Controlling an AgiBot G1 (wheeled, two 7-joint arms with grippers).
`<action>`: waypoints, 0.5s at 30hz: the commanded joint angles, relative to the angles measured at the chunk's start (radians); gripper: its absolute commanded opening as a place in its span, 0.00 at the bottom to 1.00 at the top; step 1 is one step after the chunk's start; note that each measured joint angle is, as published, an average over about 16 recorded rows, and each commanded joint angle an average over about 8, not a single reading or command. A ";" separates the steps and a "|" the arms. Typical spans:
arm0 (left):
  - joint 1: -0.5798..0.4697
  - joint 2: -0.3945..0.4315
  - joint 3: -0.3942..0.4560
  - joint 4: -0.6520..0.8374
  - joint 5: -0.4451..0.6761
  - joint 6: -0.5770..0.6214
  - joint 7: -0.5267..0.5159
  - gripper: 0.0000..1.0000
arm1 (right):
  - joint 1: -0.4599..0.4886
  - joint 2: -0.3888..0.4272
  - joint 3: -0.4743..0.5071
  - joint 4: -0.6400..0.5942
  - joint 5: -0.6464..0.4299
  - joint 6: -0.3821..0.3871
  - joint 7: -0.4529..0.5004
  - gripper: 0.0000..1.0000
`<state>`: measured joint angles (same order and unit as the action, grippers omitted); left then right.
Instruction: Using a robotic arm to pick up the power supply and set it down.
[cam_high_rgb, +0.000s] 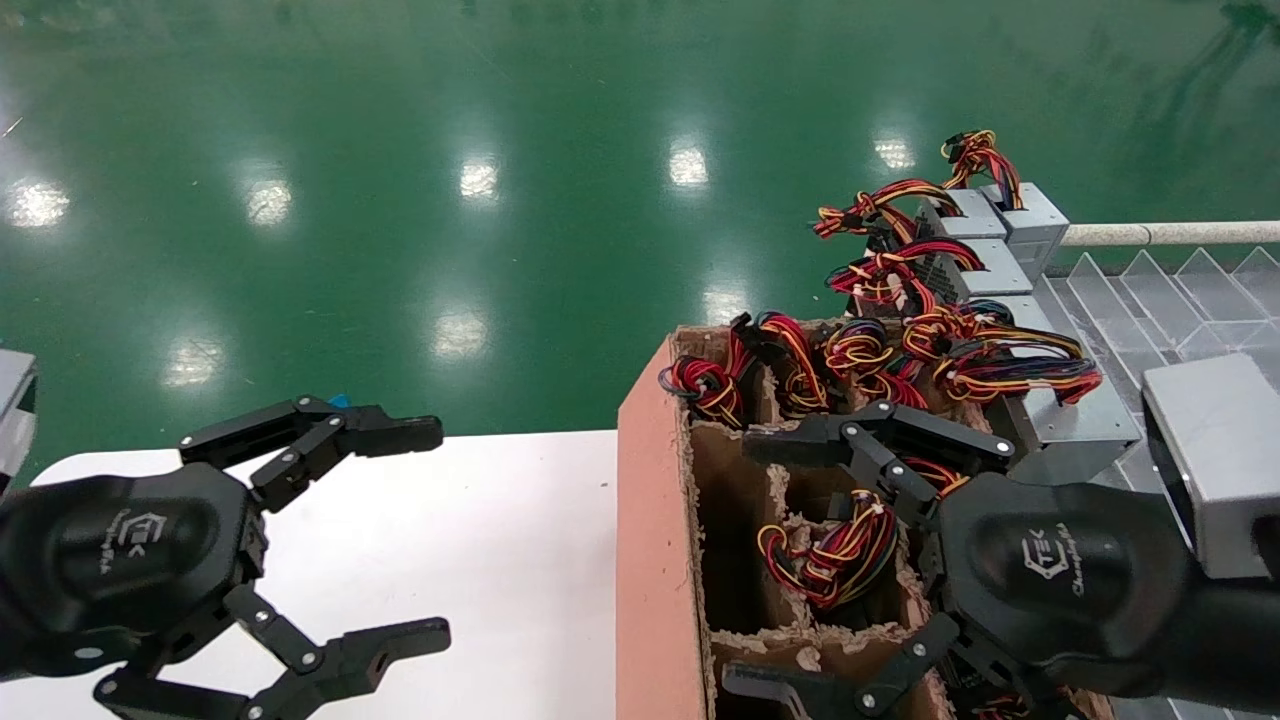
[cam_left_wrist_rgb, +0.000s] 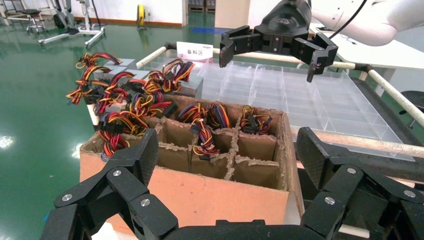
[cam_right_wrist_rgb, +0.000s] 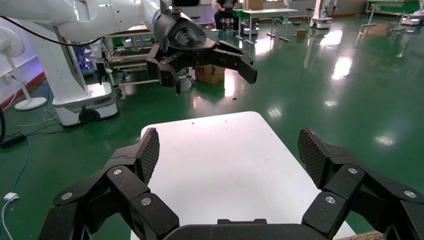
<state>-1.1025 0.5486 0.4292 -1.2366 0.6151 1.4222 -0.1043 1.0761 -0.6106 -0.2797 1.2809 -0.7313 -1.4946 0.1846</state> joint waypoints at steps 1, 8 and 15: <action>0.000 0.000 0.000 0.000 0.000 0.000 0.000 1.00 | 0.000 0.000 0.000 0.000 0.000 0.000 0.000 1.00; 0.000 0.000 0.000 0.000 0.000 0.000 0.000 1.00 | 0.000 0.000 0.000 0.000 0.000 0.000 0.000 1.00; 0.000 0.000 0.000 0.000 0.000 0.000 0.000 1.00 | 0.000 0.000 0.000 0.000 0.000 0.000 0.000 1.00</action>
<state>-1.1025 0.5486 0.4292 -1.2366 0.6151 1.4222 -0.1043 1.0761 -0.6106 -0.2797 1.2809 -0.7313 -1.4946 0.1846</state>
